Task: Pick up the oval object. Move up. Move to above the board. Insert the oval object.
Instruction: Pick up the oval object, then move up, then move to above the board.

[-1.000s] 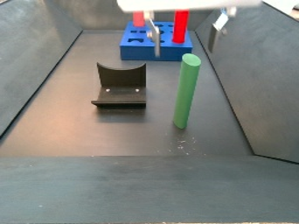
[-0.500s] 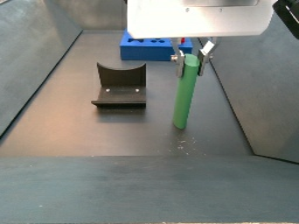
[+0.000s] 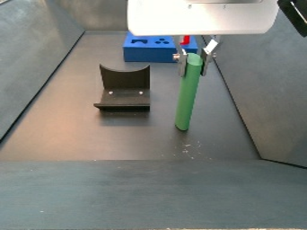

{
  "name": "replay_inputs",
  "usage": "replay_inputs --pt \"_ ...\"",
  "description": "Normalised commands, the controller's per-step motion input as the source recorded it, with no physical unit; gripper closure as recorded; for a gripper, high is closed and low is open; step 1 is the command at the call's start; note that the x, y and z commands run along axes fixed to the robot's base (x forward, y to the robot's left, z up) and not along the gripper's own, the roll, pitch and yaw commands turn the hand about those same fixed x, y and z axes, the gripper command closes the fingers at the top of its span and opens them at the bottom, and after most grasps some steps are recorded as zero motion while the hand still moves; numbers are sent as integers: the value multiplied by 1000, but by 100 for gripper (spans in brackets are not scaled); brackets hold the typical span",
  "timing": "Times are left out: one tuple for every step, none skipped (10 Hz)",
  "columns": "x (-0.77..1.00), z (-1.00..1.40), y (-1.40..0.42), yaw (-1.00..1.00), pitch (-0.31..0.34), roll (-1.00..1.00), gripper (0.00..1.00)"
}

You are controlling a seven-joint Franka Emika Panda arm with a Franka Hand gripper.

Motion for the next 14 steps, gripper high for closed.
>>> replay_inputs --pt "0 0 0 0 0 0 100" --pt "0 0 0 0 0 0 100" --pt "0 0 0 0 0 0 100" --pt "0 0 0 0 0 0 100" --pt "0 0 0 0 0 0 100" --pt "0 0 0 0 0 0 100" --pt "0 0 0 0 0 0 100" --pt "0 833 0 0 0 0 100" --pt "4 862 -33 -4 0 -7 100" --pt "-36 710 -28 -7 43 5 100" --pt "-28 555 -12 -6 59 28 100" --pt "-16 391 -5 -1 72 47 100" --pt "1 176 0 8 91 66 100" --pt "-6 1000 93 226 98 -141 100"
